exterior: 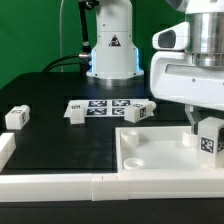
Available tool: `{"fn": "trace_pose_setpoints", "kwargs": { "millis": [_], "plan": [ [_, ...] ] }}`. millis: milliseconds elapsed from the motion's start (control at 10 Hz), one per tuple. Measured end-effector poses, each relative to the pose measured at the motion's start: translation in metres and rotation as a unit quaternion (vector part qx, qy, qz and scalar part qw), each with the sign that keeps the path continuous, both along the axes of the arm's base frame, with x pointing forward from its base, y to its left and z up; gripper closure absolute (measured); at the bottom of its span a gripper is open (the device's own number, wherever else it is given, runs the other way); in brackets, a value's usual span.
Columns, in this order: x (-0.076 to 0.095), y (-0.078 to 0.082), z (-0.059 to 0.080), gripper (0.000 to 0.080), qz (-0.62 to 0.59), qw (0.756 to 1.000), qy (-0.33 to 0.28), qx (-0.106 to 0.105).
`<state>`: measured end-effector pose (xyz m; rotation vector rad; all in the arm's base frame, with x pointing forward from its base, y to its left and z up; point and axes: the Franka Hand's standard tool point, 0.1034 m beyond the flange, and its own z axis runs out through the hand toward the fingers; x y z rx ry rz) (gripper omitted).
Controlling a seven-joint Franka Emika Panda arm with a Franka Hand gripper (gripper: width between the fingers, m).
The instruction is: Assemble one leg
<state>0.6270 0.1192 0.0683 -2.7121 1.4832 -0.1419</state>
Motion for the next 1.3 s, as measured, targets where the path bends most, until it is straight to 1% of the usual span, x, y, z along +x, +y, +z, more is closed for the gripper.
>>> {"fn": "trace_pose_setpoints", "kwargs": {
  "millis": [300,400,600,700,800,900,1000,1100,1300],
  "plan": [
    [-0.0016,0.0017,0.0,0.0508,-0.149,0.989,0.006,0.015],
    [-0.0017,0.0013,-0.0001,0.0508,-0.201,0.979,0.007,0.024],
    [-0.0017,0.0019,-0.0001,0.0508,-0.216,0.976,0.007,0.027],
    [-0.0015,0.0024,0.0002,0.0397,-0.19,0.981,0.006,0.025],
    [-0.0017,0.0052,0.0011,0.0259,-0.179,0.983,0.004,0.025],
    [-0.0015,0.0057,0.0023,0.0184,-0.108,0.994,0.003,0.018],
    [-0.0009,0.0064,0.0034,0.0184,-0.051,0.999,0.001,0.013],
    [-0.0004,0.007,0.005,0.0156,0.043,0.999,0.0,0.004],
    [-0.0003,0.0072,0.0051,0.0151,0.198,0.98,-0.001,-0.012]
  ]
}}
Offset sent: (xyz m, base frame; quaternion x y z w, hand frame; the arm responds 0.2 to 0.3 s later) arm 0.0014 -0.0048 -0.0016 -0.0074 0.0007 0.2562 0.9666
